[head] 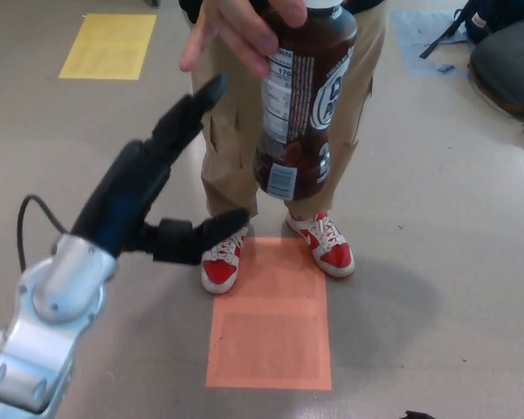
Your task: The robot recieved a bottle of protein shake from a person using its left hand and then shake the protein up and down 2 two times and hand it back to the person
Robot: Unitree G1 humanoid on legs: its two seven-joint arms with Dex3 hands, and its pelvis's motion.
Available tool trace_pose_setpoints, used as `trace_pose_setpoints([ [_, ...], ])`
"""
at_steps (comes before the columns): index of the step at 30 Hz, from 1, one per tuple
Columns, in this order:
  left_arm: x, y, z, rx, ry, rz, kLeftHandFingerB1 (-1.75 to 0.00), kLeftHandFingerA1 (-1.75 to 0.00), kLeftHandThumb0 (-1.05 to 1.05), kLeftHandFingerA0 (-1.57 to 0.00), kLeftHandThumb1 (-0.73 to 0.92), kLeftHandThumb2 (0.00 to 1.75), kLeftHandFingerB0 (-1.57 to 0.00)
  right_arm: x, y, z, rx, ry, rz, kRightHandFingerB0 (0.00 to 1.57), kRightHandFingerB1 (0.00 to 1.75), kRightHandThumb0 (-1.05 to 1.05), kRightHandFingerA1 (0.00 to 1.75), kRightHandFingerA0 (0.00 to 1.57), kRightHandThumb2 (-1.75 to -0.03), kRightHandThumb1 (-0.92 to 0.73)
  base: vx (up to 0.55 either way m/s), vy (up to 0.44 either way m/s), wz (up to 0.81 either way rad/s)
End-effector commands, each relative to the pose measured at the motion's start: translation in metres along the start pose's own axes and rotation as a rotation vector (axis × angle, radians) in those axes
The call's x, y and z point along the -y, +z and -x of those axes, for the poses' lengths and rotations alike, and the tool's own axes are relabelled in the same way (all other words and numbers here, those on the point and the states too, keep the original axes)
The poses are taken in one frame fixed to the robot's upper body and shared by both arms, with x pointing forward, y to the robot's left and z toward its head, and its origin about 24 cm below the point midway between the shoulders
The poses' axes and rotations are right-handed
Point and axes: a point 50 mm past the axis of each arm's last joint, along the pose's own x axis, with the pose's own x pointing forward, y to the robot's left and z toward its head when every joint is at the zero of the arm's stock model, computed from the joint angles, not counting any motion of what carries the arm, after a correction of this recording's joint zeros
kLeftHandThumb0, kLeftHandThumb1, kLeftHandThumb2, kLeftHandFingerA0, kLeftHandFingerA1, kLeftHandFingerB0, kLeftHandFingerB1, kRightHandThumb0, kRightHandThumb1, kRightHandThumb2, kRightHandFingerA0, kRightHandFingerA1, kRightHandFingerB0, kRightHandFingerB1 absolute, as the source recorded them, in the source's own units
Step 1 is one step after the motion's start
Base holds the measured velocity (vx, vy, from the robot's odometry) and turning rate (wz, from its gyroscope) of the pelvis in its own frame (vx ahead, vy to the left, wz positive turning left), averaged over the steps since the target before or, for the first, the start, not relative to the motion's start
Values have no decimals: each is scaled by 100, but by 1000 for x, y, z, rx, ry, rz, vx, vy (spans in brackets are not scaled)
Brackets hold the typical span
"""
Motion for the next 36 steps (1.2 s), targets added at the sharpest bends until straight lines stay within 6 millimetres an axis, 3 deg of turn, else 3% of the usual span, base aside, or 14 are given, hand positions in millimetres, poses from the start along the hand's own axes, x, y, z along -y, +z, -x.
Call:
trace_pose_setpoints([
  [1,-21,20,-24,-264,-256,380,0,0,-85,0,62,59,0,12,-1,-2,55,-90,12,77,43,-23,57,95,-64,-76,0,0,0],
  [3,-22,23,-26,-272,-265,375,0,0,-84,0,62,59,0,11,-1,-2,53,-90,12,77,43,-22,62,93,-64,-75,0,0,0],
  [4,-22,25,-28,-280,-268,377,0,0,-87,0,52,89,0,11,-1,-2,56,-91,16,78,43,-23,61,93,-64,-75,0,0,0],
  [8,-20,31,-33,-312,-280,411,0,0,-85,0,49,87,0,12,0,-1,73,-103,22,79,44,-25,76,93,-62,-74,0,0,0],
  [13,-11,44,-41,-335,-305,424,0,-1,-83,0,47,86,0,12,-1,-4,56,-76,30,76,43,-22,62,93,-64,-75,0,0,0],
  [24,9,54,-46,-379,-367,466,0,-1,-82,0,48,85,0,14,2,-6,62,-77,8,78,44,-23,70,93,-64,-79,0,0,0],
  [27,15,56,-45,-386,-396,444,0,-2,-85,0,51,87,0,15,2,-7,81,-80,12,78,44,-24,54,94,-64,-79,0,0,0],
  [28,16,56,-45,-391,-400,447,0,0,-80,0,59,59,0,15,2,-7,80,-81,13,78,44,-24,51,94,-64,-80,0,0,0],
  [29,19,56,-44,-403,-406,461,0,-2,-83,0,50,86,0,15,3,-7,84,-82,19,78,44,-25,47,90,-64,-79,0,0,0],
  [31,23,56,-43,-414,-413,482,0,-2,-83,0,50,86,0,15,3,-7,90,-78,33,77,44,-24,47,89,-65,-80,0,0,0],
  [32,25,56,-43,-416,-420,487,0,0,-79,0,58,58,0,15,3,-7,90,-77,36,77,44,-23,47,90,-64,-78,0,0,0],
  [33,26,56,-42,-418,-427,491,0,0,-79,0,58,58,0,15,3,-7,90,-78,36,77,44,-23,47,90,-64,-78,0,0,0],
  [34,29,55,-42,-420,-440,484,0,-3,-84,0,50,87,0,15,3,-7,90,-75,32,76,43,-23,47,89,-65,-79,0,0,0],
  [36,32,56,-42,-426,-451,483,0,-3,-83,0,49,86,0,15,2,-7,87,-70,34,76,43,-24,48,90,-65,-79,0,0,0],
])
